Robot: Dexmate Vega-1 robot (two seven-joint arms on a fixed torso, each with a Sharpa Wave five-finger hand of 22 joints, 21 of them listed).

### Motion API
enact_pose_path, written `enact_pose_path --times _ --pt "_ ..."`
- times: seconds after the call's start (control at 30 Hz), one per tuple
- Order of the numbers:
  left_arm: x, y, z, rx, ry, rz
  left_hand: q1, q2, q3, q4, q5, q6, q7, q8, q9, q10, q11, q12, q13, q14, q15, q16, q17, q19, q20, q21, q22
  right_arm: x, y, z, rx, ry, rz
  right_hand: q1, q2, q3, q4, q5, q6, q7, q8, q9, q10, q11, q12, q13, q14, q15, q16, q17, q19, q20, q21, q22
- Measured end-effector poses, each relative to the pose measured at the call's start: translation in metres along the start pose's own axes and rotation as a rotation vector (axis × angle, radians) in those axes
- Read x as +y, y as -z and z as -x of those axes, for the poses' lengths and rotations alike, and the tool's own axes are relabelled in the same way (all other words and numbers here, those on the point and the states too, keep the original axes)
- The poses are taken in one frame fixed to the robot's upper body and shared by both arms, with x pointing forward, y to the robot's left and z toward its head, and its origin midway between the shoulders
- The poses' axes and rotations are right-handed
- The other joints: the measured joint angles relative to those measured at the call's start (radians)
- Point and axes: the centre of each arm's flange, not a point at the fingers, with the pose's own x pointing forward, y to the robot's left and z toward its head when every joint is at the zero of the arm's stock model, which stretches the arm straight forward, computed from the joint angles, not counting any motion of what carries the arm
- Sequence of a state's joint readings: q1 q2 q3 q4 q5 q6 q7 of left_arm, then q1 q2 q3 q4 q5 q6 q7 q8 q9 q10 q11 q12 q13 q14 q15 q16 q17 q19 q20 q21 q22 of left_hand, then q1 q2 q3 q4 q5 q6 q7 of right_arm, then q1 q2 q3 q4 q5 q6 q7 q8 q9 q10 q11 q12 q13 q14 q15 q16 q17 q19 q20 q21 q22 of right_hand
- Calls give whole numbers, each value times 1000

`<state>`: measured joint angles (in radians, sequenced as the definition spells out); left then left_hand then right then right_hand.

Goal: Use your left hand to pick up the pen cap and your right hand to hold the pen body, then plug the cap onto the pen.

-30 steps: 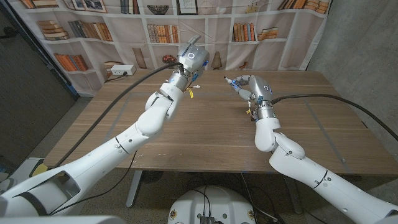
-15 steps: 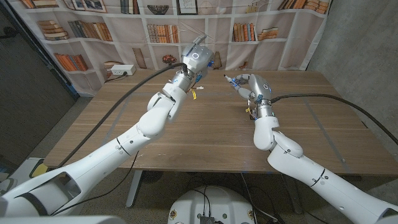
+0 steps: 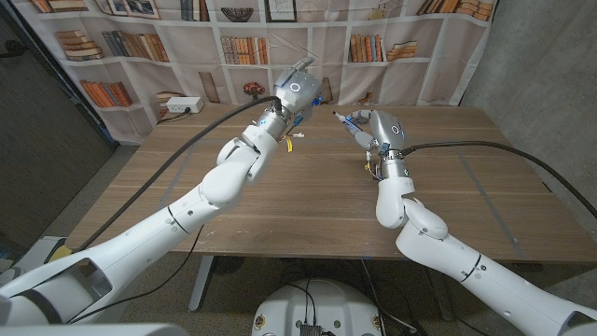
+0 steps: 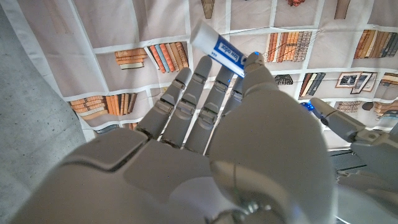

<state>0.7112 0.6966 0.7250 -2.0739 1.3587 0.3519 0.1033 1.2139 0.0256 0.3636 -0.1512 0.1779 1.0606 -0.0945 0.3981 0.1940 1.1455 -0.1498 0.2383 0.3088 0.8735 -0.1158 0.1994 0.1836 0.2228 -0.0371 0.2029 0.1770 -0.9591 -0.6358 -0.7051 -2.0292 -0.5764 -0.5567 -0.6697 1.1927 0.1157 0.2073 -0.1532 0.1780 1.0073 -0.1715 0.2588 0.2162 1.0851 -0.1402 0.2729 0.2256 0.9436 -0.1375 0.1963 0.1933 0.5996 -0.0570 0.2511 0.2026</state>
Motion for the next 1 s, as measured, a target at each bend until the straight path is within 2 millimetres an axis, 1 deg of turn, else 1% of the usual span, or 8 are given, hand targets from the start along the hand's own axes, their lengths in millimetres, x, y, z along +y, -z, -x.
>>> enact_pose_path --times 0.03,0.13,0.37,0.47,0.77,1.0 --pt "0 1 0 -3 -1 -7 0 0 0 0 0 0 0 0 0 0 0 0 0 0 0 0 0 0 0 0 0 -2 0 0 -6 20 32 0 0 0 0 0 0 0 0 0 0 0 0 0 0 0 0 0 0 0 0 0" --pt "2 -1 0 -17 -12 -35 0 0 3 -3 0 0 0 0 0 0 0 -3 1 0 0 0 0 0 0 0 0 -2 -2 2 -12 25 52 0 0 0 0 0 0 0 0 0 0 0 -2 0 2 1 0 0 0 0 0 0" --pt "6 -3 -1 -33 -44 -92 0 0 3 -3 0 0 0 0 -1 0 0 -7 3 0 0 0 0 0 0 0 0 0 -4 4 -17 25 66 0 0 0 0 0 0 0 0 0 2 2 1 0 2 1 0 0 0 0 0 0" --pt "3 -8 0 -46 -47 -118 0 0 6 -6 0 0 0 0 -1 0 0 -8 4 0 0 0 0 0 0 0 0 -2 -4 5 -16 32 91 0 0 0 0 0 0 0 -1 0 4 4 1 0 2 1 0 0 0 0 0 0" --pt "2 -13 3 -59 -74 -175 -1 1 6 -6 0 0 0 2 -1 0 0 -7 4 0 0 0 5 0 0 0 0 -2 -4 5 7 11 65 0 0 0 0 0 0 0 -3 0 4 4 1 0 2 2 0 0 0 0 0 0" --pt "1 -16 7 -53 -98 -201 -2 1 6 -6 -1 0 0 2 -1 0 -1 -7 4 0 0 0 5 0 0 0 0 -2 -2 1 37 -8 25 1 -1 0 0 -1 0 0 -6 0 4 3 1 0 11 0 0 0 0 0 0 0"
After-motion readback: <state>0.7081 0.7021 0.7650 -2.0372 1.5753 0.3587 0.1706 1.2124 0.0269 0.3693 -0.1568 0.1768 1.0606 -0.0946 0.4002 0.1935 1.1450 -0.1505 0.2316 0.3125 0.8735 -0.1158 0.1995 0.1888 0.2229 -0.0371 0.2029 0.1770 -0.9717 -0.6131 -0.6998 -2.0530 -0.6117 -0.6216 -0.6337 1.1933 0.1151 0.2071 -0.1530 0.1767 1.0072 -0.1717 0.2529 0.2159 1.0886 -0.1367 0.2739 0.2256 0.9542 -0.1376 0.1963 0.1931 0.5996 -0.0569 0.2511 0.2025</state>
